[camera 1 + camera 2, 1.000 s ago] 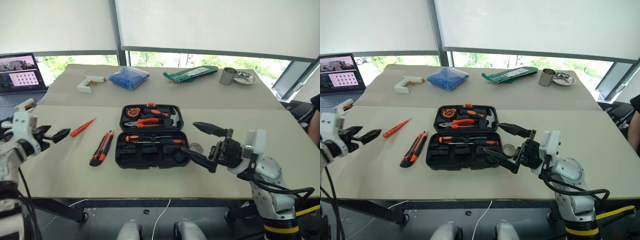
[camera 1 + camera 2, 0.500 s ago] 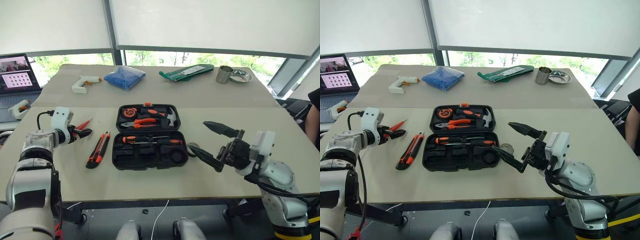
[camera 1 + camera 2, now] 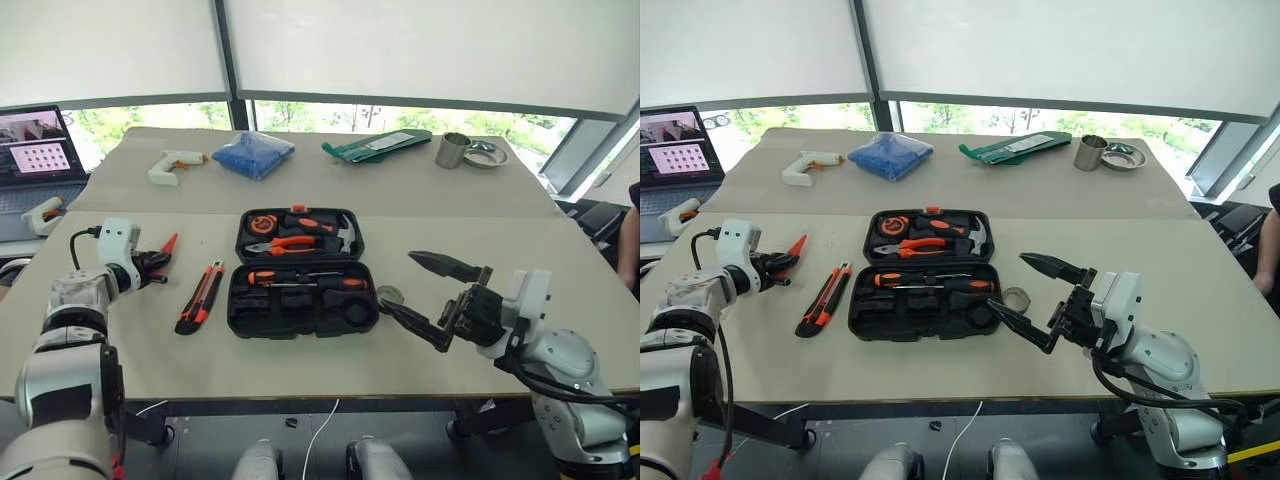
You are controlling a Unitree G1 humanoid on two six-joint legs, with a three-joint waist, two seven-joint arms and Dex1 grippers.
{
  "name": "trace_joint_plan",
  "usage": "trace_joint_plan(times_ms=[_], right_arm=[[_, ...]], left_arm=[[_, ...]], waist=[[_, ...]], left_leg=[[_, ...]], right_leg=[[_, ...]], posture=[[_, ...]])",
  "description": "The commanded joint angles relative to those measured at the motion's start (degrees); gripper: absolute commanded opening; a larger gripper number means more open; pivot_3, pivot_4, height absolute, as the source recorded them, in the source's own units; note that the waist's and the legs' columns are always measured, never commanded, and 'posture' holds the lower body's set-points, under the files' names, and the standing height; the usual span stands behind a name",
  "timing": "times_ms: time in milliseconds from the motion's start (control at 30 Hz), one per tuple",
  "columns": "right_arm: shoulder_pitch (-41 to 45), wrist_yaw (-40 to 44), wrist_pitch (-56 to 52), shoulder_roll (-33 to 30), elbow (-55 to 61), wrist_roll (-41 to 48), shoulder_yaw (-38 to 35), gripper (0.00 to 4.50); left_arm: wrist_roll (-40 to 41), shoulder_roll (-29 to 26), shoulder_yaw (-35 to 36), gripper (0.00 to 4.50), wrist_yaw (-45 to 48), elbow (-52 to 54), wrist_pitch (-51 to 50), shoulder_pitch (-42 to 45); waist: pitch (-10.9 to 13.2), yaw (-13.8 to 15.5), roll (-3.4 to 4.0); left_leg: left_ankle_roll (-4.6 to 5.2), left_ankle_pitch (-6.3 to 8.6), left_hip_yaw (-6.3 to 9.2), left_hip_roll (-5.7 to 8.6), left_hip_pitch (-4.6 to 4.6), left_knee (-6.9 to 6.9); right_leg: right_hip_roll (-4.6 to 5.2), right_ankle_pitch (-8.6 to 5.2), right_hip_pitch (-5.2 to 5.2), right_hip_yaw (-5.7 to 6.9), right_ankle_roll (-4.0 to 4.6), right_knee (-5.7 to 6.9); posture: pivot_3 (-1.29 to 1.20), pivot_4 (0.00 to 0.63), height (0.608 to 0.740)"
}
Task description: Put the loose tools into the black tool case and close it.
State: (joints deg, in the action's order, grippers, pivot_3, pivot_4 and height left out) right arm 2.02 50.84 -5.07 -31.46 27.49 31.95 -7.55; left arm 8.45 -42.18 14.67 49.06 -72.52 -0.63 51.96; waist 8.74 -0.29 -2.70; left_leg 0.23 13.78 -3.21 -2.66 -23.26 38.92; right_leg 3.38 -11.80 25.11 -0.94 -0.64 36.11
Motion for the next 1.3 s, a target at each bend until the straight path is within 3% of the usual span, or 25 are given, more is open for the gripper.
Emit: trace_joint_plan(times_ms=[33,200,367,533,700,1300], right_arm=[[1.2,3.7,2.9,-2.1,-0.5,2.3,-3.4,4.5],[3.2,7.6,1.6,-5.2,-3.2,3.4,-4.0,4.5],[6.1,9.0,-0.9,-6.1,-4.0,4.1,-0.7,4.5],[8.1,7.5,-2.3,-4.5,-2.4,3.2,3.1,4.5],[8.7,6.1,-3.2,-5.0,-2.6,3.1,2.3,4.5],[6.8,3.0,-5.7,-6.7,0.1,1.4,3.4,4.5]], left_arm=[[4.8,-2.5,-2.9,0.47,27.4,13.7,1.1,2.0],[4.6,-3.5,-11.7,0.47,42.2,31.6,-6.4,-0.1],[1.7,-1.6,-18.0,0.47,41.0,42.8,-8.6,-2.2],[-4.3,-0.8,-24.2,0.47,37.6,45.6,-8.8,-4.5],[-6.6,0.4,-28.1,0.47,36.0,49.1,-10.0,-6.1],[-13.4,4.4,-34.1,0.47,32.8,43.2,-7.5,-1.9]], waist=[[0.0,0.2,-0.05],[0.0,0.3,-0.05],[0.0,0.2,-0.02],[0.0,-0.4,-0.02],[0.0,-0.2,-0.02],[0.0,0.8,-0.02]], left_leg=[[0.0,0.0,-0.01,0.01,-0.03,0.02],[-0.01,0.0,-0.05,0.06,0.01,0.04],[0.01,-0.01,0.01,0.02,0.06,0.06],[0.01,-0.01,0.04,-0.03,0.09,0.05],[0.01,-0.01,0.03,0.0,0.01,0.1],[0.02,-0.01,0.04,0.03,0.03,0.11]], right_leg=[[0.0,0.0,0.0,0.0,0.01,-0.01],[0.04,0.01,-0.07,-0.09,-0.03,-0.05],[-0.04,-0.03,-0.09,-0.13,-0.08,0.01],[-0.13,-0.1,-0.08,-0.17,-0.2,0.04],[-0.08,-0.09,-0.05,-0.18,-0.2,0.02],[-0.08,-0.09,-0.06,-0.18,-0.2,0.03]], posture=[[0.0,0.15,0.74],[0.0,0.15,0.74],[0.0,0.15,0.74],[0.0,0.15,0.74],[0.0,0.15,0.74],[0.0,0.15,0.74]])
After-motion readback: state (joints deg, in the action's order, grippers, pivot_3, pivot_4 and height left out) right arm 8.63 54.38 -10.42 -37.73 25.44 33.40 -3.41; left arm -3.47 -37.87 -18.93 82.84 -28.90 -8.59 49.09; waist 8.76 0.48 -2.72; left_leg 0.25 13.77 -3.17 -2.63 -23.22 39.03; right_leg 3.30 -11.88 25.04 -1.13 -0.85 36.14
